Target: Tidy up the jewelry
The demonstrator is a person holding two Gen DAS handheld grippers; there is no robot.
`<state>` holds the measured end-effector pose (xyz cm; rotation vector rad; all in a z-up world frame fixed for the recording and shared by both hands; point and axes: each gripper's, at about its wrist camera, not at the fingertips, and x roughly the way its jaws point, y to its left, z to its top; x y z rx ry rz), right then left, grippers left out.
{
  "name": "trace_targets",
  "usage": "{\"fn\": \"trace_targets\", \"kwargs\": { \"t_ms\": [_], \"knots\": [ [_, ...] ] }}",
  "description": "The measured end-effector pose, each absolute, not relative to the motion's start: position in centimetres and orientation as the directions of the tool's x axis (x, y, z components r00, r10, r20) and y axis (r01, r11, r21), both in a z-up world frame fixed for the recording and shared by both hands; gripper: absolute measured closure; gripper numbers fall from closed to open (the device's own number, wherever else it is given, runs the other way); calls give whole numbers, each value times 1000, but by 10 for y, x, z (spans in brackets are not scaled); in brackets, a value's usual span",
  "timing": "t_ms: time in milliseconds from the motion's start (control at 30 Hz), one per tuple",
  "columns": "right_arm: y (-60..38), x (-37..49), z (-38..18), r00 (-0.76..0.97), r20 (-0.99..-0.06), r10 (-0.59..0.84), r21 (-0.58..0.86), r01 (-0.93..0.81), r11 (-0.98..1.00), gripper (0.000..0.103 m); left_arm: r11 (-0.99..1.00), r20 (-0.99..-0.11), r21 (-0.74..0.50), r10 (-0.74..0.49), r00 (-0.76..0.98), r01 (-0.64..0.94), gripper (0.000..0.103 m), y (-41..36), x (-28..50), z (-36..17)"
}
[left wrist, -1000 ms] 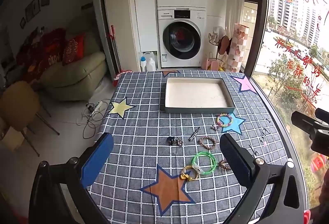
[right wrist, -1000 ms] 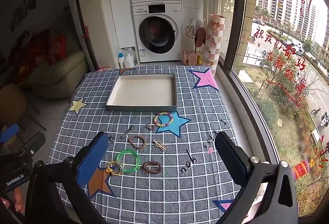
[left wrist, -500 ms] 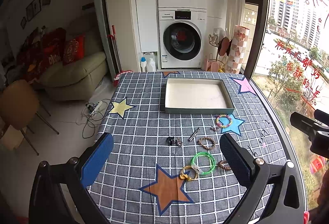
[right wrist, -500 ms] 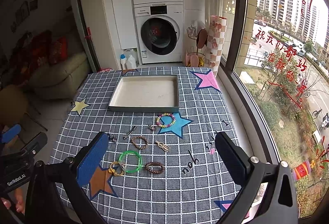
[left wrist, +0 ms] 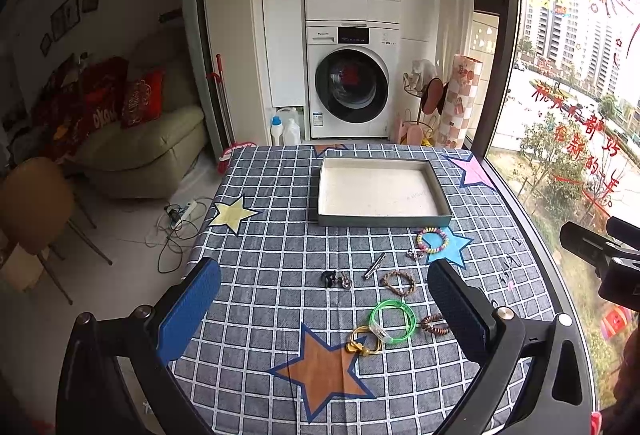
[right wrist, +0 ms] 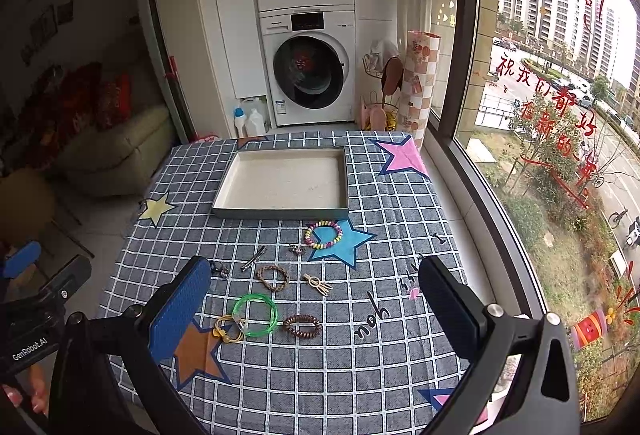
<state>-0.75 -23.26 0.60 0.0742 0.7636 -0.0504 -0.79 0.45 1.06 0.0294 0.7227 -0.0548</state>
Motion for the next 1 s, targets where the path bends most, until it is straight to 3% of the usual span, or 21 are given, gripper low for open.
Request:
{"fn": "trace_targets", "kwargs": {
  "t_ms": [1000],
  "knots": [
    [-230,-7,5,722,-692,-6,66,71,995,0,998,-659,6,-43,751,62,0,5,-10,9]
  ]
}}
